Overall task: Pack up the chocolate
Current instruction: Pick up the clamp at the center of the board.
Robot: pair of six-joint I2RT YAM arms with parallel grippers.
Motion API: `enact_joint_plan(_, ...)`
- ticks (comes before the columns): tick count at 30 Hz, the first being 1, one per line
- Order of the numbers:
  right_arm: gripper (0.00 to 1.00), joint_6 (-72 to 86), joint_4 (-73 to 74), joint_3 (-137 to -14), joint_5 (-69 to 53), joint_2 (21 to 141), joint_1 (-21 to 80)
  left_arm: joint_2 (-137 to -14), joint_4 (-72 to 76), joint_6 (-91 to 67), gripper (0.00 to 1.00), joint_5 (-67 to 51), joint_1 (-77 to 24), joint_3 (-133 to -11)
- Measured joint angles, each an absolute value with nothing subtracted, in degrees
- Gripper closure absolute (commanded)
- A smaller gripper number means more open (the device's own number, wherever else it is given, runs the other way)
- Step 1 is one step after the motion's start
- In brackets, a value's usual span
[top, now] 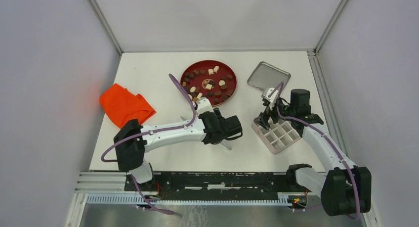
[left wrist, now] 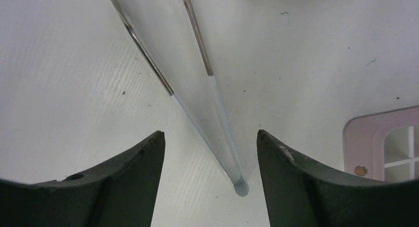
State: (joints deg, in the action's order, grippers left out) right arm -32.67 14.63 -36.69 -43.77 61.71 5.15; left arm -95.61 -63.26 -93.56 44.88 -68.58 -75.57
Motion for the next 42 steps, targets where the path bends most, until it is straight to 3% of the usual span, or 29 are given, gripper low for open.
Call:
enact_joint_plan(4,0.02,-33.4,14.8,-36.7,-43.2,61.5,5.1,-95.2,-56.3,-92.4,0.42,41.7,-66.5,-72.1)
enact_joint_plan(9,0.02,-34.0,15.3,-36.7,-43.2,61.3,5.1,-94.5,-49.2,-91.2,0.41,37.2,-62.2,-64.3)
enact_joint_plan(13,0.02,-34.3,15.5,-36.7,-43.3,61.3,5.1,-94.6,-47.8,-90.1,0.42,36.7,-60.4,-64.0)
enact_joint_plan(17,0.02,-34.4,15.5,-36.7,-43.3,61.3,5.1,-95.4,-45.4,-89.6,0.5,35.7,-58.8,-63.6)
enact_joint_plan(30,0.02,-34.4,15.5,-36.7,-43.3,61.7,5.2,-96.0,-44.8,-89.1,0.53,34.2,-58.2,-60.4)
enact_joint_plan(42,0.02,-34.4,15.6,-36.7,-43.3,62.5,5.3,-99.7,-44.6,-89.1,0.72,35.1,-57.9,-58.4)
